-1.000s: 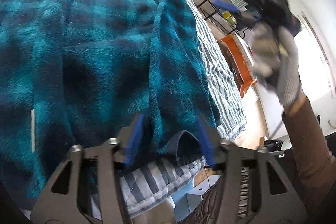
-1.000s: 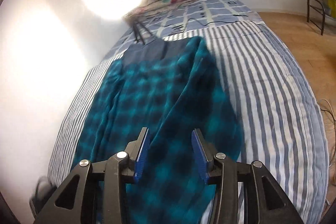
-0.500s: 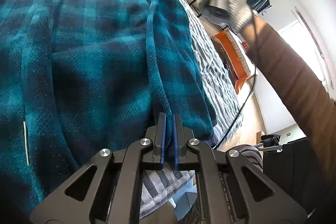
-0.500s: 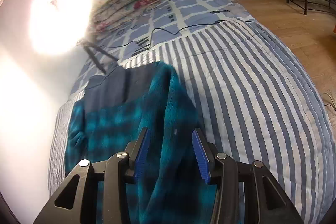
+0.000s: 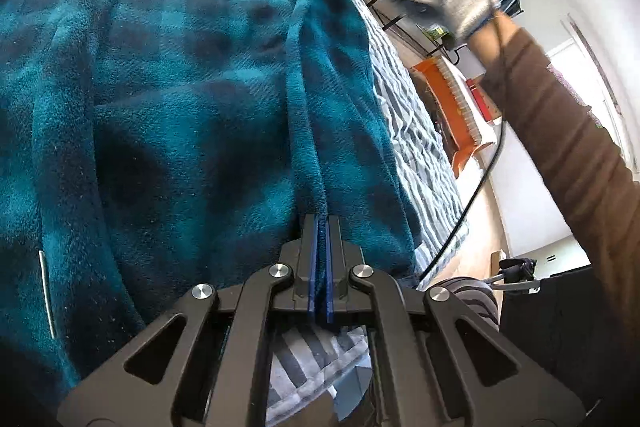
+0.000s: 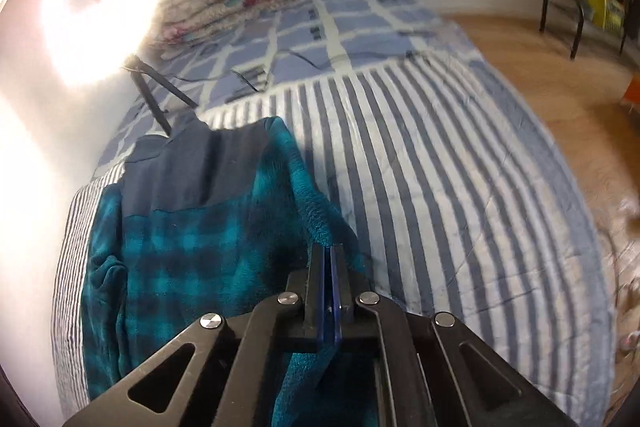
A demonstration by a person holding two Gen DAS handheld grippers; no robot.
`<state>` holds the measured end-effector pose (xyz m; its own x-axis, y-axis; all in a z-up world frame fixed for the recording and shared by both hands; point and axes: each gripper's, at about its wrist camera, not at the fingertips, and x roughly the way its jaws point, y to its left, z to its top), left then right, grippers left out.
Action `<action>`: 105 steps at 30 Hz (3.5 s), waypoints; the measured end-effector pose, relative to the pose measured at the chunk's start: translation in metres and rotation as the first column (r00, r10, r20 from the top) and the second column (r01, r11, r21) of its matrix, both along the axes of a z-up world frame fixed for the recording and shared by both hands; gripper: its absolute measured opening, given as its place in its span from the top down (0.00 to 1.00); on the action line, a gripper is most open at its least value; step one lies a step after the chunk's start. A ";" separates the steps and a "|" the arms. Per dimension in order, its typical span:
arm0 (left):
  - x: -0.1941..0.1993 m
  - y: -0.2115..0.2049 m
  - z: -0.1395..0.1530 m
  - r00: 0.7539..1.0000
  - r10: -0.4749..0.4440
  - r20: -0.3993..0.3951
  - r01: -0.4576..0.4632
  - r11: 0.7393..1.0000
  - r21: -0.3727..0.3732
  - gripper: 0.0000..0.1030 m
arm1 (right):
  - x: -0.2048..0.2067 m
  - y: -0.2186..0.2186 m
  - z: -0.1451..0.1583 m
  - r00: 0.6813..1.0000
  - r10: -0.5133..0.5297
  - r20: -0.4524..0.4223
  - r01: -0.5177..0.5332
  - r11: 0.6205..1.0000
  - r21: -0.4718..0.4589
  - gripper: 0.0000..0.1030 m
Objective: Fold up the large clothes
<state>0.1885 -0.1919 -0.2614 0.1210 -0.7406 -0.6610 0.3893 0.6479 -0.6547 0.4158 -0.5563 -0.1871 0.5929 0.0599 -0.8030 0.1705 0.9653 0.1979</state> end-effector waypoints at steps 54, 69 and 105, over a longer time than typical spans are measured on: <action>-0.021 0.013 0.003 0.998 0.038 0.050 -0.041 0.997 0.067 1.00 | -0.002 -0.007 -0.050 0.988 0.031 -0.148 -0.023 0.998 0.054 0.89; -0.023 0.037 0.012 0.995 0.069 -0.065 -0.072 0.996 -0.047 0.79 | -0.206 -0.015 -0.011 0.978 0.176 -0.115 -0.144 0.959 0.245 0.56; -0.029 0.017 0.004 0.990 0.063 -0.125 -0.074 0.994 -0.080 0.99 | -0.309 0.017 -0.064 0.972 0.186 -0.143 -0.112 0.902 0.417 0.99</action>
